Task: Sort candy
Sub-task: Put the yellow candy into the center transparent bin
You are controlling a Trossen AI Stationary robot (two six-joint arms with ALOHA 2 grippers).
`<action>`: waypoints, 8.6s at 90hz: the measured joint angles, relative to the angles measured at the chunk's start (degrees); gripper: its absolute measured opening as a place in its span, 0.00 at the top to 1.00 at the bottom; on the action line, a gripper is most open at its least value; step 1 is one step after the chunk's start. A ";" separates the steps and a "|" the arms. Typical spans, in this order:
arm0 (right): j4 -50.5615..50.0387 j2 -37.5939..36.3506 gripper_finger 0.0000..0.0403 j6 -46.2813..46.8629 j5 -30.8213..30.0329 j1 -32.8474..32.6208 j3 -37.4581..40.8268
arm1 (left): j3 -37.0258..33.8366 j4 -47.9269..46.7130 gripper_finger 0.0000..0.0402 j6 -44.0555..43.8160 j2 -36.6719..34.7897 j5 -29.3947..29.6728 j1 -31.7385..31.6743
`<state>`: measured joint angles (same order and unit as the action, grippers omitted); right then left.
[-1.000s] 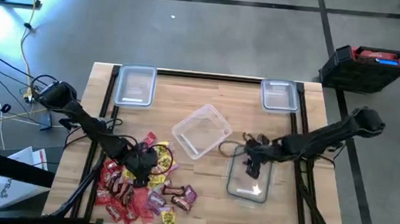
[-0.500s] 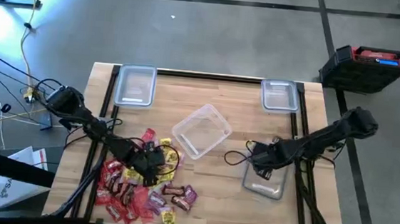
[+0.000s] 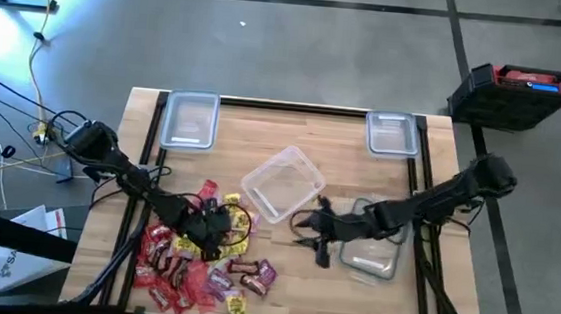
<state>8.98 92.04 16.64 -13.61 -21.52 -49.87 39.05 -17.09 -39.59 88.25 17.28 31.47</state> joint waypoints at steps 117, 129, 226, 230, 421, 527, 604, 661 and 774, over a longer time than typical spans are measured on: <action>-3.57 27.36 0.56 -9.86 1.86 7.24 -21.98 | 0.02 -9.92 1.00 -5.38 -19.91 26.40 12.17; 6.69 31.84 0.56 -8.06 0.19 7.29 -22.00 | 0.04 -9.54 1.00 -3.55 -19.93 29.29 11.59; 1.30 28.96 1.00 1.34 -17.09 2.25 -22.06 | 0.04 22.81 0.86 35.22 -7.73 4.64 -31.01; -1.25 27.20 1.00 1.02 -18.51 1.98 -22.07 | 0.04 23.28 0.84 35.72 -6.52 2.18 -32.26; -29.80 26.71 0.69 -34.55 20.97 31.23 -31.82 | 0.00 17.38 0.66 26.69 7.06 7.96 -27.46; -27.44 16.06 0.69 -25.96 12.68 12.59 -31.82 | 0.04 -2.17 0.60 9.28 -1.85 11.16 -14.16; -58.61 15.36 0.69 1.19 -3.26 0.20 -31.75 | -0.37 -9.30 0.96 4.01 -1.79 2.62 -12.76; 1.87 15.51 0.69 9.42 3.44 0.16 0.03 | -0.02 25.43 1.00 27.67 -9.89 4.28 -25.81; 4.04 11.86 0.69 9.82 3.44 1.88 1.54 | 12.20 -0.23 0.74 37.49 -3.91 -1.64 -31.93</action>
<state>13.02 103.90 26.46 -10.17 -19.64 -48.34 51.24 -17.32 -2.10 84.34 15.64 -0.46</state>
